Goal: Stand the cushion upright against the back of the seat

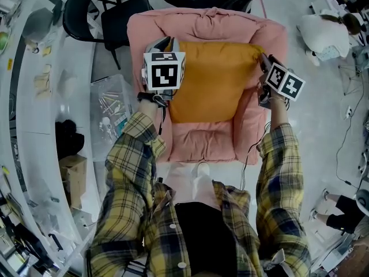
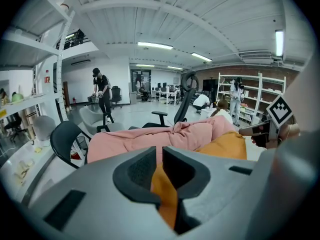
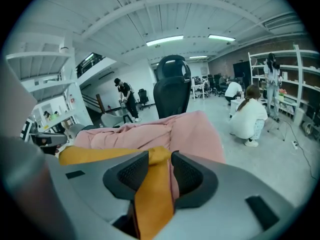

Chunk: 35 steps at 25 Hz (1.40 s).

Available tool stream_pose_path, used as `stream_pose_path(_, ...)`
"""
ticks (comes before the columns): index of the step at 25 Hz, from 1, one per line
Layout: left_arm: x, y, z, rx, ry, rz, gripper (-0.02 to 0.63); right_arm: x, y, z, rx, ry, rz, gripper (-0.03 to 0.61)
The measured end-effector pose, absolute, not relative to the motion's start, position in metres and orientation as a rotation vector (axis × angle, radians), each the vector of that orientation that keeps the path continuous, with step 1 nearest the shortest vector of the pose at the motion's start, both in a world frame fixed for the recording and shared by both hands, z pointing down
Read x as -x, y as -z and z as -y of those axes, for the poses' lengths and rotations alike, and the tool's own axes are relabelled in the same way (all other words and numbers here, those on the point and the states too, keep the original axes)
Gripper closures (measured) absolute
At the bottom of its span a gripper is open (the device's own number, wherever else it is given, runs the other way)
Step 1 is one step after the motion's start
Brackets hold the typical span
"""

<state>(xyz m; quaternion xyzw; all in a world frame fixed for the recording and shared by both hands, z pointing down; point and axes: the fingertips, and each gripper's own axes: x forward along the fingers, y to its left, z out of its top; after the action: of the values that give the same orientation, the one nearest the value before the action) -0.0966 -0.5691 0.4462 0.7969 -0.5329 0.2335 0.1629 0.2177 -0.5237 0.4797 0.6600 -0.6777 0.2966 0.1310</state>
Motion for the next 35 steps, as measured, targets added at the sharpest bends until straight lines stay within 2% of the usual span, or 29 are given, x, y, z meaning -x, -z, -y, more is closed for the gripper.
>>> stream_pose_path(13, 0.076, -0.413, 0.514, -2.323, -0.603, 1.473, 0.572, -0.179, -0.44, 0.472, -1.881, -0.824, 2.134, 0.433)
stream_pose_path(25, 0.024, -0.328, 0.36, -2.442, -0.41, 1.437, 0.572, -0.134, -0.325, 0.347, -1.742, -0.607, 2.463, 0.437)
stream_pose_path(35, -0.016, -0.281, 0.22, -2.518, -0.262, 1.437, 0.572, -0.124, -0.261, 0.214, -1.662, -0.365, 2.654, 0.523)
